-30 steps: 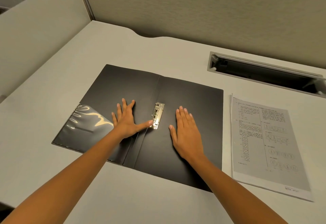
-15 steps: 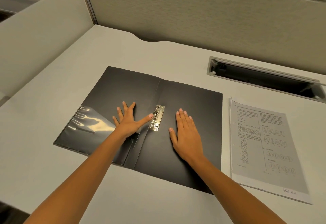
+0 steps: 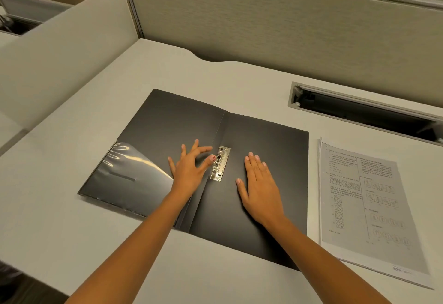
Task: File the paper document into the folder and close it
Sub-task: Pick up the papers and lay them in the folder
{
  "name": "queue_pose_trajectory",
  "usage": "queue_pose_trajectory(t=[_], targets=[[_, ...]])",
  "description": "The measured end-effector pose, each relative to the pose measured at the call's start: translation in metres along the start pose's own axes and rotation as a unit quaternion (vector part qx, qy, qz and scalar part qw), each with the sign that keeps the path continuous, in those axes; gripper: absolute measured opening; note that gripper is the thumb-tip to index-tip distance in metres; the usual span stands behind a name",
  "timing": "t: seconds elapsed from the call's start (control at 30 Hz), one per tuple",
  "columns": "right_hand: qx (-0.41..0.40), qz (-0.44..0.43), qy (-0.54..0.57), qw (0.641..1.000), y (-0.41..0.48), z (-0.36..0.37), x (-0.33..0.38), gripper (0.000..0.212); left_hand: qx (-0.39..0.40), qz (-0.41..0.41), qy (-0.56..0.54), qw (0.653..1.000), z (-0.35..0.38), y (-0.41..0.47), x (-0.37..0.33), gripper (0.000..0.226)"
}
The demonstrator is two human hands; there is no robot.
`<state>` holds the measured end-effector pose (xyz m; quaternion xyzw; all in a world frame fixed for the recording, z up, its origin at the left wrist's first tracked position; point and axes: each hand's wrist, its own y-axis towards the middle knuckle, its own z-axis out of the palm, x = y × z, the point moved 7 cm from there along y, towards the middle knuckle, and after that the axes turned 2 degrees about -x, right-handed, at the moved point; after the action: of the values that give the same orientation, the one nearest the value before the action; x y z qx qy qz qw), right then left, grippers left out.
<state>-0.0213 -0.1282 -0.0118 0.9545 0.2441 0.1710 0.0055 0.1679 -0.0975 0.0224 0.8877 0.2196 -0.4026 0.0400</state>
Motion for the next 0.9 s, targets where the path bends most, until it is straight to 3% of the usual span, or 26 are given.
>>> queue_pose_trajectory(t=[0.27,0.63,0.9], targets=[[-0.001,-0.010,-0.006,1.000,0.000,0.000,-0.001,0.065,-0.015,0.042,-0.018,0.999,-0.004,0.007,-0.015,0.024],[0.002,-0.004,0.001,1.000,0.000,0.000,-0.002,0.066,-0.094,0.038,-0.011,0.995,0.003,0.053,-0.030,0.043],[0.005,-0.001,0.005,1.000,0.000,0.001,-0.002,0.066,-0.095,0.050,0.022,0.994,0.010,0.061,-0.023,0.018]])
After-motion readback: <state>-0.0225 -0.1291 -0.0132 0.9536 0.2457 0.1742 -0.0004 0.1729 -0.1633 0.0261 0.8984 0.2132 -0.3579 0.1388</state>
